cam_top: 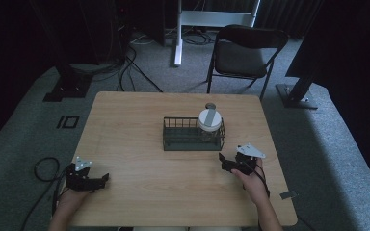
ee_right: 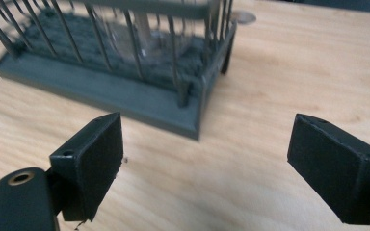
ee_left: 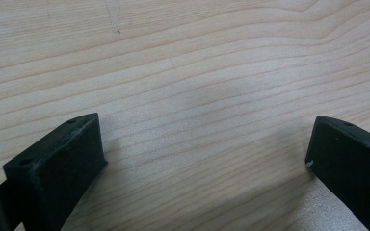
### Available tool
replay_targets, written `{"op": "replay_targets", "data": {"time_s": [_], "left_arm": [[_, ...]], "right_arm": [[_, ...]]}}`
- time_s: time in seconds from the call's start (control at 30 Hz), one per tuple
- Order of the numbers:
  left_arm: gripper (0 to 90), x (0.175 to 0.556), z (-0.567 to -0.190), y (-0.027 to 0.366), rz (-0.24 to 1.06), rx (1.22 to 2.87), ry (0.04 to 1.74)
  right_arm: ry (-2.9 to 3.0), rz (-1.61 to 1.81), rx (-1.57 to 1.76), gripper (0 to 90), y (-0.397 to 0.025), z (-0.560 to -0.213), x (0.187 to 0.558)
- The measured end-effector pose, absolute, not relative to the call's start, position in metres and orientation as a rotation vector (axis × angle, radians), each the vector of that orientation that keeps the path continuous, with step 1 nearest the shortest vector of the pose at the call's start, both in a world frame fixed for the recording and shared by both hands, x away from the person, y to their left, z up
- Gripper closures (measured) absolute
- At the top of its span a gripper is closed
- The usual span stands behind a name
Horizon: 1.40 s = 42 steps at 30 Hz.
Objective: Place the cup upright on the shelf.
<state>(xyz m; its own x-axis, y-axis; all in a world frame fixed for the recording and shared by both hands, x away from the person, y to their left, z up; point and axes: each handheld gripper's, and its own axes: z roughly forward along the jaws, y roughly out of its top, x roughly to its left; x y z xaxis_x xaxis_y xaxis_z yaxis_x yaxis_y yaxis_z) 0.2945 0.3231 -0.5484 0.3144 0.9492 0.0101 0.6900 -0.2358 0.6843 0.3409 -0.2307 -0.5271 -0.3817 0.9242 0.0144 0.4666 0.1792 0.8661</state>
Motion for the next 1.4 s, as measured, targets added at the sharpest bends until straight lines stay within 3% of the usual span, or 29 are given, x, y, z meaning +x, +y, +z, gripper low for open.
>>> {"op": "replay_targets", "data": {"time_s": [1.4], "left_arm": [[0.1,0.294,-0.548,0.323,0.584,2.01,1.443]], "right_arm": [[2.108,0.91,1.422,11.8,-0.283,-0.552,0.324]]}}
